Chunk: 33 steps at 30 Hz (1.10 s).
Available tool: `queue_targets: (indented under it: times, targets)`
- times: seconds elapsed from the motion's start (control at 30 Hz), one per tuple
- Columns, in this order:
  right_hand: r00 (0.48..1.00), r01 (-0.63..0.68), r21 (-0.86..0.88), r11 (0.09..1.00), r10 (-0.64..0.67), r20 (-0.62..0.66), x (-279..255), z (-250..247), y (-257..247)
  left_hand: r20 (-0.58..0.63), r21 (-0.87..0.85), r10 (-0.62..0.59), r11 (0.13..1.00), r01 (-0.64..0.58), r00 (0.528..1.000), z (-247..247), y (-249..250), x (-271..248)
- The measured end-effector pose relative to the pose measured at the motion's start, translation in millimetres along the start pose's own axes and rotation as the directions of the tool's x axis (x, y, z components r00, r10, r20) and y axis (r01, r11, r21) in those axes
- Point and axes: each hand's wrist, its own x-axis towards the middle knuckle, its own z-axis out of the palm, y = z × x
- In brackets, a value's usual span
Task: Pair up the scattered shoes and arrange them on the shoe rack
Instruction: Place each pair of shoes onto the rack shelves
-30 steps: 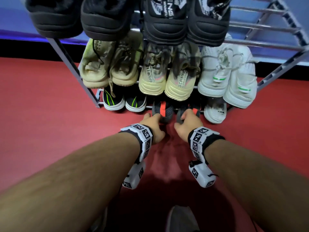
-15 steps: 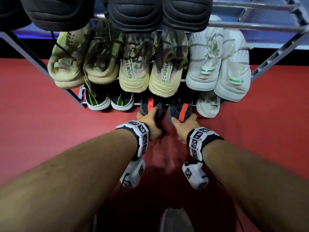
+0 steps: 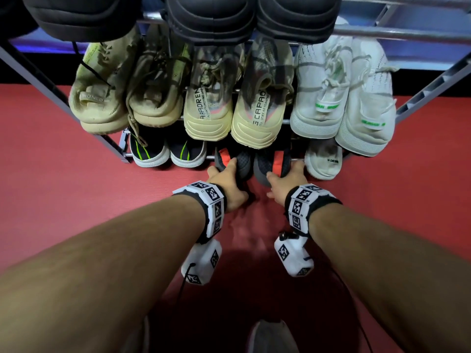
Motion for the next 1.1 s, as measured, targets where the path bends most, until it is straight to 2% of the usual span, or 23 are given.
queue_targets:
  times: [0.17, 0.33, 0.47, 0.57, 0.63, 0.73, 0.93, 1.1]
  targets:
    - [0.999, -0.034, -0.037, 0.999, 0.035, 0.026, 9, 13, -14, -0.046, -0.056, 0.007, 0.998, -0.010, 0.999, -9, 3, 3]
    - [0.991, -0.052, -0.074, 0.996, 0.061, 0.120, 25, 24, -6, -0.060, -0.095, 0.040, 0.994, -0.046, 0.997, -17, 3, 7]
    - [0.984, 0.058, -0.219, 0.974, -0.019, 0.179, 12, 1, -7, -0.041, -0.092, 0.050, 0.994, -0.054, 0.998, -12, 6, -6]
    - [0.991, 0.118, -0.296, 0.948, -0.094, 0.094, 3, -20, -10, -0.063, -0.065, 0.040, 0.997, -0.044, 0.997, -4, 12, -18]
    - [0.991, 0.109, -0.364, 0.925, -0.128, -0.028, -1, -35, -11, -0.078, -0.069, 0.051, 0.996, -0.057, 0.996, 0, 18, -25]
    - [0.985, 0.074, -0.356, 0.932, -0.124, -0.120, -1, -54, -8, -0.063, -0.028, 0.082, 0.996, -0.084, 0.995, 6, 25, -32]
    - [0.983, -0.117, -0.420, 0.900, 0.043, -0.180, -1, -72, -9, -0.059, 0.020, 0.108, 0.994, -0.107, 0.992, 15, 31, -34]
    - [0.987, -0.154, -0.440, 0.885, 0.118, -0.107, 13, -76, -14, -0.035, 0.024, 0.121, 0.993, -0.120, 0.992, 16, 28, -30]
